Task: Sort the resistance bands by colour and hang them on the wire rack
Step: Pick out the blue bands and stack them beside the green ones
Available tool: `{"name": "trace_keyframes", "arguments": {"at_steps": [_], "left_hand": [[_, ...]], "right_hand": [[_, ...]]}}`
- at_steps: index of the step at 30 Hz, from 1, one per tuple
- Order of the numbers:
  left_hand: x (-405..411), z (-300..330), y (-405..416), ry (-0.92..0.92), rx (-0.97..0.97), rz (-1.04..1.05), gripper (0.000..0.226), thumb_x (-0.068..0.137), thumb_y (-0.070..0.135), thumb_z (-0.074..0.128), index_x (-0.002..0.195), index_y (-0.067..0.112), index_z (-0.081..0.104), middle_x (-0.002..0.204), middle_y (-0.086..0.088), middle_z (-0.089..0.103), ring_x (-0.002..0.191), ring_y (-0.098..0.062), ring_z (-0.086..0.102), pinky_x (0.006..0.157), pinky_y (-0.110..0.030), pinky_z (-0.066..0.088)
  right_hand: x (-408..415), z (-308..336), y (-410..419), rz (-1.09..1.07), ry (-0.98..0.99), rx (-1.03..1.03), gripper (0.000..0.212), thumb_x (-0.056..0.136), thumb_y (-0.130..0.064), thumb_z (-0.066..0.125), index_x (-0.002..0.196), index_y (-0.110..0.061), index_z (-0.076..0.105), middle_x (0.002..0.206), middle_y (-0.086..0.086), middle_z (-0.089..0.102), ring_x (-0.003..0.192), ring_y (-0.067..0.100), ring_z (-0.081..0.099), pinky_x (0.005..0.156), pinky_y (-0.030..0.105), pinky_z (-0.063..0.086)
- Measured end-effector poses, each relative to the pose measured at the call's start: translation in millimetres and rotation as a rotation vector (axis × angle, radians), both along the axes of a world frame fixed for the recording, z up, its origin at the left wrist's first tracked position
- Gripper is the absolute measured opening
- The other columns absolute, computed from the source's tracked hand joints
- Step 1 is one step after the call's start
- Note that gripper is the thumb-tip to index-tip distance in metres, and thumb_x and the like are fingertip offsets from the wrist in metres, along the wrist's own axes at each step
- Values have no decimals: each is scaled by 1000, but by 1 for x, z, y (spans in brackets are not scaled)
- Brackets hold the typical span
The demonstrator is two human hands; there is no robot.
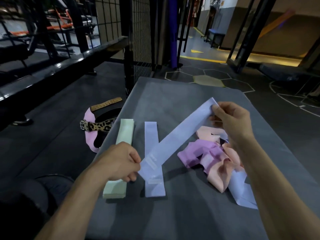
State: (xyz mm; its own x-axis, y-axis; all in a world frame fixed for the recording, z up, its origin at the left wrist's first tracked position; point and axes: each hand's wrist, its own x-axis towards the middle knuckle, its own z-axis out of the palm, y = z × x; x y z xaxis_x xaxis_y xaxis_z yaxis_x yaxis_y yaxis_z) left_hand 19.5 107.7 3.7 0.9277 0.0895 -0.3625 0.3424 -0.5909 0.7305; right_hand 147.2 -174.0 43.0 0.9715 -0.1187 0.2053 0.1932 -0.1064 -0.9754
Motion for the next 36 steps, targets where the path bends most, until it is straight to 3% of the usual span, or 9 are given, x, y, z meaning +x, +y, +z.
{"name": "trace_keyframes", "arguments": {"at_steps": [7, 12, 14, 19, 24, 28, 32, 36], "left_hand": [[5, 3, -9, 131, -56, -36, 6, 89, 5, 71, 90, 7, 66, 77, -14, 76, 59, -21, 73, 53, -30, 56], [9, 6, -19, 192, -50, -141, 23, 92, 3, 65, 105, 13, 49, 82, -11, 77, 56, -20, 68, 51, -27, 52], [11, 6, -20, 197, -52, -189, 16, 91, 2, 65, 97, 14, 56, 80, -9, 77, 54, -18, 68, 51, -25, 51], [12, 5, -17, 233, -40, -307, 10, 93, 12, 65, 88, 17, 71, 80, -1, 78, 60, -15, 67, 58, -24, 53], [12, 8, -10, 276, -97, -350, 16, 95, 11, 66, 80, 16, 71, 81, -4, 76, 57, -10, 64, 55, -19, 52], [12, 9, -9, 299, -91, -376, 15, 96, 9, 63, 84, 13, 70, 80, -6, 72, 48, -6, 59, 51, -16, 49], [12, 9, -10, 313, -99, -370, 17, 96, 8, 64, 81, 13, 66, 80, -7, 71, 46, -7, 57, 48, -17, 48], [12, 8, -12, 312, -61, -377, 20, 96, 8, 64, 77, 14, 66, 78, -6, 71, 43, -6, 57, 47, -17, 48]], "right_hand": [[57, 14, 55, 38, 23, 18, 7, 86, -17, 78, 85, -15, 72, 68, -1, 67, 55, 8, 57, 51, 21, 49], [90, -2, 100, 97, 86, -132, 5, 87, -19, 77, 87, -16, 74, 68, -6, 65, 50, 1, 51, 47, 18, 40], [96, -15, 114, 128, 117, -199, 5, 88, -16, 76, 85, -16, 71, 69, -7, 64, 47, -4, 52, 47, 13, 39], [105, -45, 135, 271, 242, -354, 6, 89, -14, 75, 90, -11, 69, 69, -4, 60, 56, 5, 47, 38, 9, 32], [111, -75, 146, 343, 363, -437, 8, 88, -16, 77, 83, -16, 70, 78, 1, 65, 55, 5, 52, 39, 14, 36], [112, -96, 152, 350, 330, -379, 11, 84, -4, 78, 80, -9, 69, 69, 1, 63, 43, -7, 52, 49, 5, 41], [114, -103, 157, 357, 304, -350, 21, 81, -1, 80, 71, -13, 67, 51, -13, 62, 43, -8, 53, 54, 4, 43], [115, -106, 157, 354, 291, -386, 20, 81, -4, 81, 71, -16, 68, 61, -7, 63, 45, -8, 54, 55, 2, 43]]}}
